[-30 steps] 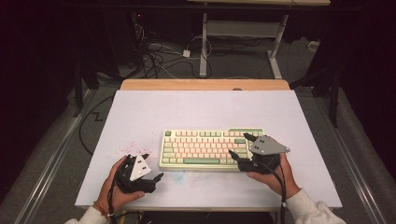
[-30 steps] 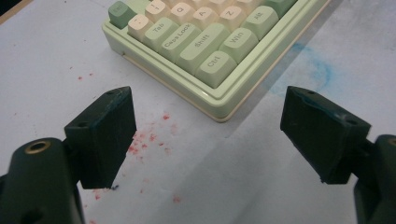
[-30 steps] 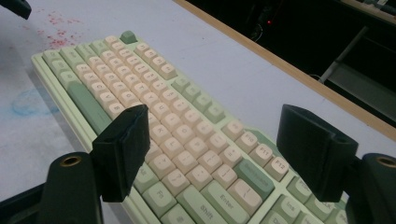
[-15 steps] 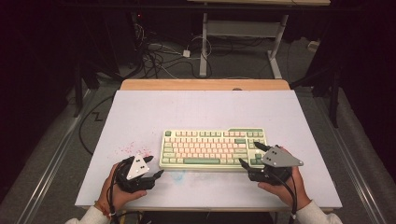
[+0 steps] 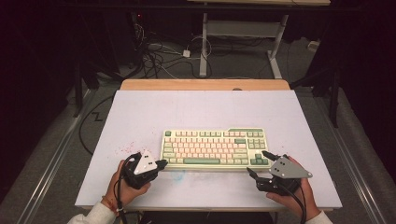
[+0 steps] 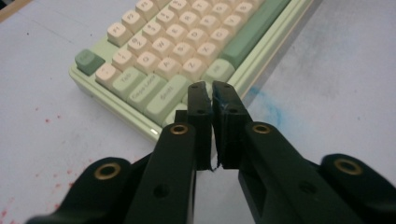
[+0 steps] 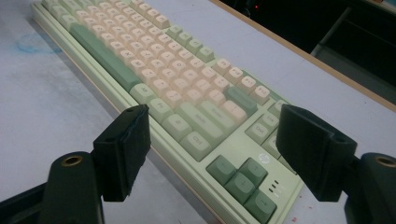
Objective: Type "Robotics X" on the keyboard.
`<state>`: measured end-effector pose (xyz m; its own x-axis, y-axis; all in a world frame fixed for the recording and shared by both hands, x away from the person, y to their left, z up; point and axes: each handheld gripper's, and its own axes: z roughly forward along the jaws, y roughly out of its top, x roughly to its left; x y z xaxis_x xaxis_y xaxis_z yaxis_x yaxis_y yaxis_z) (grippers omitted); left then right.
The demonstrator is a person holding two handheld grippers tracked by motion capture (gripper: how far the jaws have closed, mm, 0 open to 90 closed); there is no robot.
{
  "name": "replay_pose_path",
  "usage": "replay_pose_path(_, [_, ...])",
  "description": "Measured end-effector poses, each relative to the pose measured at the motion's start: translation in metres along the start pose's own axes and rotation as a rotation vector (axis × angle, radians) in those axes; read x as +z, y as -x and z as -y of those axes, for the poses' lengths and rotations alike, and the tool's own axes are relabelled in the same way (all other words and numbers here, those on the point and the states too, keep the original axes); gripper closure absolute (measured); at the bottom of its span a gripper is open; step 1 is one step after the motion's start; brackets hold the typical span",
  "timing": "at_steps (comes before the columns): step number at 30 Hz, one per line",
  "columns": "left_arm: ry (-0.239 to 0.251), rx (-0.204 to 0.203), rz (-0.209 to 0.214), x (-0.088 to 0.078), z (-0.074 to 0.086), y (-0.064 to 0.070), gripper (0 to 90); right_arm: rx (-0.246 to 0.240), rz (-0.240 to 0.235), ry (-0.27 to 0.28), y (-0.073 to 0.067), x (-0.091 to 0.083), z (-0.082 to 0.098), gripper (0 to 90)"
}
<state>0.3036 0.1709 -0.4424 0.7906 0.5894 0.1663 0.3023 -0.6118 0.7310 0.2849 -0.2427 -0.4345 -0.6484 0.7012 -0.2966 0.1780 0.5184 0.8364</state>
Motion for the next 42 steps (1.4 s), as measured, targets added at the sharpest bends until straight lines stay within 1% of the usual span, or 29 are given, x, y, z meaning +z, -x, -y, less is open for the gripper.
replay_pose_path(2, [-0.013,0.013,0.007,0.002,-0.010,0.001,87.4,0.000,0.000,-0.005,0.000,0.001,0.000,26.5])
replay_pose_path(4, [-0.028,0.030,0.005,0.005,-0.019,0.004,87.5,-0.002,0.001,-0.006,0.000,0.002,0.000,26.5])
replay_pose_path(5, [-0.034,0.032,0.009,0.007,-0.022,0.004,87.5,-0.005,0.000,-0.008,0.000,0.002,0.001,26.5])
replay_pose_path(7, [-0.040,0.025,0.018,0.011,-0.029,0.003,87.5,-0.011,0.000,-0.014,-0.001,0.004,0.001,26.6])
replay_pose_path(9, [-0.052,0.029,0.019,0.017,-0.036,0.001,87.5,-0.014,-0.010,-0.015,-0.001,0.004,0.001,26.5])
replay_pose_path(10, [-0.051,0.023,0.020,0.019,-0.039,0.000,87.5,-0.015,-0.012,-0.015,-0.001,0.004,0.001,26.5])
replay_pose_path(12, [-0.065,0.023,0.035,0.026,-0.046,-0.002,87.5,-0.019,-0.013,-0.019,-0.001,0.004,0.001,26.6])
replay_pose_path(13, [-0.072,0.028,0.027,0.029,-0.049,-0.003,87.5,-0.021,-0.014,-0.020,-0.001,0.005,0.001,26.6])
replay_pose_path(15, [-0.089,0.029,0.036,0.035,-0.055,-0.005,87.5,-0.024,-0.014,-0.023,-0.001,0.006,0.001,26.6])
replay_pose_path(17, [-0.097,0.026,0.029,0.041,-0.061,-0.006,87.6,-0.025,-0.015,-0.027,-0.001,0.006,0.002,26.6])
replay_pose_path(19, [-0.105,0.029,0.036,0.047,-0.067,-0.007,87.5,-0.022,-0.021,-0.025,-0.001,0.007,0.003,26.6])
replay_pose_path(20, [-0.106,0.028,0.034,0.050,-0.070,-0.007,87.5,-0.023,-0.023,-0.025,-0.002,0.007,0.003,26.5])
replay_pose_path(22, [-0.111,0.018,0.048,0.057,-0.077,-0.010,87.5,-0.024,-0.027,-0.029,-0.002,0.008,0.003,26.6])
replay_pose_path(24, [-0.116,0.015,0.045,0.064,-0.083,-0.011,87.5,-0.033,-0.028,-0.034,-0.003,0.009,0.004,26.5])
replay_pose_path(25, [-0.119,0.013,0.050,0.067,-0.086,-0.011,87.5,-0.032,-0.032,-0.033,-0.003,0.009,0.004,26.5])
replay_pose_path(26, [-0.122,0.010,0.043,0.071,-0.088,-0.011,87.5,-0.033,-0.037,-0.031,-0.003,0.009,0.004,26.4])
replay_pose_path(27, [-0.130,0.009,0.033,0.074,-0.090,-0.011,87.5,-0.031,-0.043,-0.029,-0.003,0.009,0.004,26.4])
replay_pose_path(29, [-0.153,0.009,0.041,0.082,-0.093,-0.012,87.5,-0.034,-0.047,-0.026,-0.003,0.009,0.004,26.4])
replay_pose_path(30, [-0.163,0.012,0.033,0.086,-0.094,-0.012,87.5,-0.033,-0.049,-0.026,-0.003,0.009,0.004,26.4])
replay_pose_path(32, [-0.178,0.004,0.036,0.091,-0.095,-0.013,87.5,-0.035,-0.049,-0.030,-0.003,0.009,0.005,26.4])
replay_pose_path(34, [-0.178,-0.003,0.031,0.093,-0.095,-0.014,87.5,-0.038,-0.050,-0.031,-0.002,0.010,0.006,26.4])
replay_pose_path(36, [-0.175,-0.013,0.038,0.095,-0.096,-0.015,87.5,-0.035,-0.053,-0.029,-0.002,0.009,0.006,26.3])
replay_pose_path(37, [-0.177,-0.008,0.034,0.096,-0.097,-0.015,87.5,-0.034,-0.058,-0.027,-0.002,0.009,0.006,26.3])
replay_pose_path(38, [-0.172,-0.013,0.032,0.098,-0.097,-0.015,87.5,-0.035,-0.060,-0.026,-0.002,0.009,0.006,26.3])
replay_pose_path(40, [-0.182,-0.001,0.039,0.100,-0.098,-0.014,87.5,-0.039,-0.061,-0.026,-0.002,0.009,0.006,26.2])
replay_pose_path(42, [-0.184,-0.002,0.038,0.102,-0.099,-0.014,87.5,-0.040,-0.064,-0.028,-0.003,0.010,0.006,26.2])
